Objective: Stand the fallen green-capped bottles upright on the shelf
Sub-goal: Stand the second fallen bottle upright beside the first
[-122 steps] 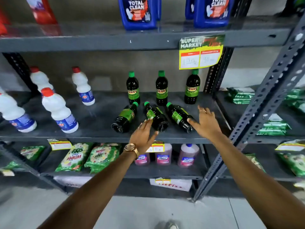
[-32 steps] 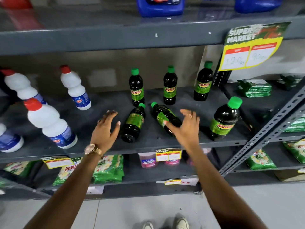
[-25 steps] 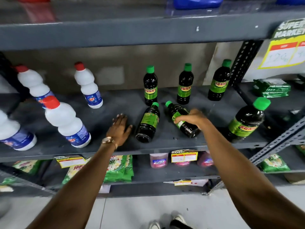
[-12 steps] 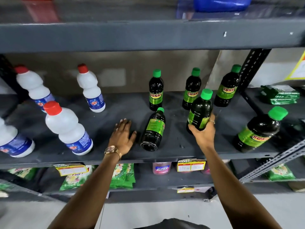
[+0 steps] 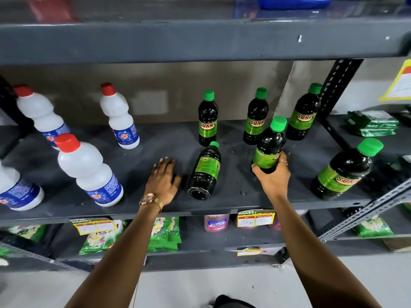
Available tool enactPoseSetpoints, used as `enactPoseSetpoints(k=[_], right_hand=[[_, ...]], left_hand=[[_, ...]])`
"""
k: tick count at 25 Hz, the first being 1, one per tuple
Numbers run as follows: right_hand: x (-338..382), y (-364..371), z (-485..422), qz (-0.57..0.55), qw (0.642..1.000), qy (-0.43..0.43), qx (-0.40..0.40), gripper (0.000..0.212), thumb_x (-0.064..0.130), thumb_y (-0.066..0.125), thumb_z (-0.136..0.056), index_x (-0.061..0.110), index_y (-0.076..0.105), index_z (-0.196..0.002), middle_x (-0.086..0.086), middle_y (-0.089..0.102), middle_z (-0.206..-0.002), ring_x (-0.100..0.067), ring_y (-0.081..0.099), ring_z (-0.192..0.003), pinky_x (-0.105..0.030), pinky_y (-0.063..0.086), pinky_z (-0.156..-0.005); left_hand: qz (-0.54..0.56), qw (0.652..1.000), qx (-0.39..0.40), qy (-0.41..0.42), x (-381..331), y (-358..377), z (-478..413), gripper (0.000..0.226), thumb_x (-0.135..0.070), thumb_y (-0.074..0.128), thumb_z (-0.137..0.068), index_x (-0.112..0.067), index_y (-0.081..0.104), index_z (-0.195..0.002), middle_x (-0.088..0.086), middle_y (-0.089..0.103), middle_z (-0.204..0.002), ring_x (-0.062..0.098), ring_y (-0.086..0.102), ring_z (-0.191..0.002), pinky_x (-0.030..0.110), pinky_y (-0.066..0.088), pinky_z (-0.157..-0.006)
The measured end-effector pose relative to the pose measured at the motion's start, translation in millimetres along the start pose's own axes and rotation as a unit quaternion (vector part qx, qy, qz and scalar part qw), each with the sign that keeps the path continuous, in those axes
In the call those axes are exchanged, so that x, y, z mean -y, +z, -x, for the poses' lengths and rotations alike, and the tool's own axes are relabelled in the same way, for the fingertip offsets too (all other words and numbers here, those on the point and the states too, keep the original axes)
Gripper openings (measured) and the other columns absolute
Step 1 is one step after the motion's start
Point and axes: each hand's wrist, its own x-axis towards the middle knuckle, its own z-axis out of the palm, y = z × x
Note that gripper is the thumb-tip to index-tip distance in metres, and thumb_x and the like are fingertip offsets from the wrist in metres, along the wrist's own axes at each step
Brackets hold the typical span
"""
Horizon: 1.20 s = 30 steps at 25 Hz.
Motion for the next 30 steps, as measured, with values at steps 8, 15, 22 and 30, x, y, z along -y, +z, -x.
enactPoseSetpoints(k=[8,15,22,30], right_hand=[[-0.8,-5.9,-8.0,0.027,0.998,-0.002,0.055,0.097,0.047,0.092,-0.048,0.017,0.047,-0.128,0.000,0.052,-0.126,-0.012,0.048,-0.117,-0.023,0.039,-0.096],[-4.2,-30.1,-18.3,0.040,0.989,0.003,0.142,0.081,0.024,0.093,-0.057,0.011,0.054,-0.126,-0.006,0.066,-0.119,-0.021,0.061,-0.112,-0.032,0.049,-0.098],[-19.6,-68.3,30.1,0.045,0.986,-0.016,0.158,0.075,0.029,0.094,-0.053,0.014,0.057,-0.116,-0.002,0.071,-0.107,-0.016,0.068,-0.100,-0.035,0.054,-0.090],[-26.7,-77.1,47.8,0.062,0.984,-0.042,0.159,0.081,0.029,0.093,-0.054,0.011,0.052,-0.122,-0.003,0.068,-0.111,-0.021,0.064,-0.105,-0.032,0.051,-0.090]], left_hand=[[0.001,1.000,0.002,-0.002,-0.3,-0.9,1.6,0.054,-0.025,0.045,-0.093,-0.010,0.031,-0.143,0.012,0.023,-0.157,0.026,0.015,-0.147,0.041,0.012,-0.121],[-0.006,1.000,0.006,0.001,-0.8,-1.7,3.0,0.054,-0.024,0.043,-0.094,-0.008,0.029,-0.144,0.014,0.021,-0.157,0.027,0.013,-0.147,0.041,0.010,-0.122],[-0.024,1.000,0.012,-0.001,-2.6,0.0,1.7,0.054,-0.023,0.043,-0.094,-0.007,0.029,-0.144,0.016,0.021,-0.157,0.029,0.014,-0.146,0.042,0.009,-0.121],[-0.032,0.999,0.022,0.001,-3.0,0.0,1.5,0.055,-0.022,0.042,-0.094,-0.007,0.027,-0.144,0.016,0.020,-0.157,0.029,0.013,-0.147,0.043,0.008,-0.121]])
